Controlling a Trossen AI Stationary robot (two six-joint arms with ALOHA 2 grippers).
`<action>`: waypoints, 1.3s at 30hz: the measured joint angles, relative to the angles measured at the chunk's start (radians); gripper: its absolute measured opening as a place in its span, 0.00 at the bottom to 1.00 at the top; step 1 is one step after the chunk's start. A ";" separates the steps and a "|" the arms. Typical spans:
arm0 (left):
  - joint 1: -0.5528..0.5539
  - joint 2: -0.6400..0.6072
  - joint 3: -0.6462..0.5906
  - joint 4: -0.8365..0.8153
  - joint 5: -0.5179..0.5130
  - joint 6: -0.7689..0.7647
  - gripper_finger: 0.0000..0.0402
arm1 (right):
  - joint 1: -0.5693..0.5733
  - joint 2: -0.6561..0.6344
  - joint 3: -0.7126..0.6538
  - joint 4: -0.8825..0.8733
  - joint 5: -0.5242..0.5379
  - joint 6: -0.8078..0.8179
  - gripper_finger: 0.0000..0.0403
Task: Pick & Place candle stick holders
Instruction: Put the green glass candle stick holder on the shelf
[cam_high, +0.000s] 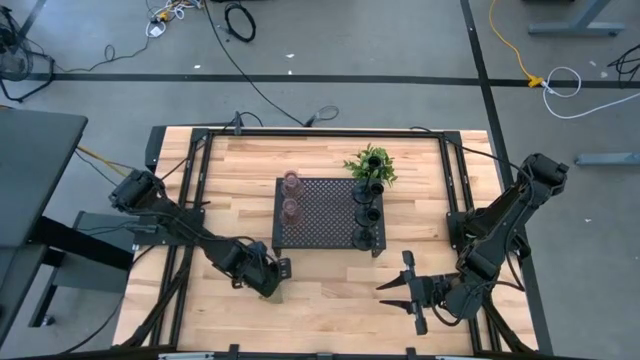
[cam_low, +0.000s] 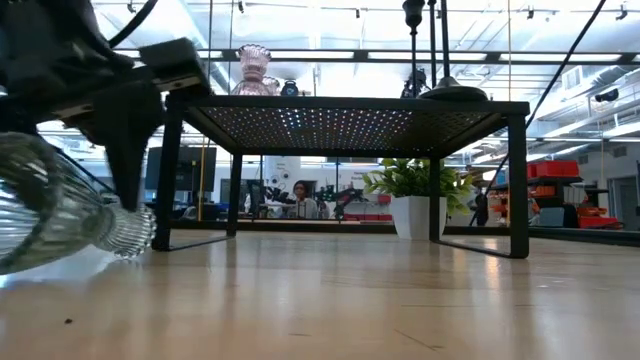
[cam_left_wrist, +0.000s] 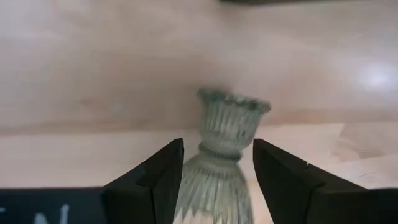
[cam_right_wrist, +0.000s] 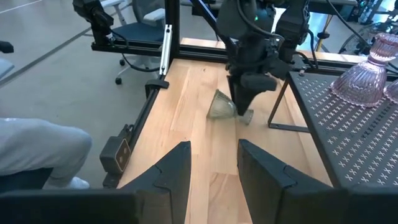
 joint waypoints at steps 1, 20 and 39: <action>-0.005 0.000 0.000 -0.007 0.016 -0.004 0.49 | 0.000 0.000 0.000 0.000 0.000 0.000 0.32; -0.055 -0.001 -0.023 -0.175 0.297 0.042 0.49 | 0.000 0.000 0.000 -0.005 -0.002 0.007 0.32; -0.056 0.000 -0.106 -0.109 0.357 0.218 0.33 | 0.000 0.000 0.000 -0.008 0.000 0.011 0.32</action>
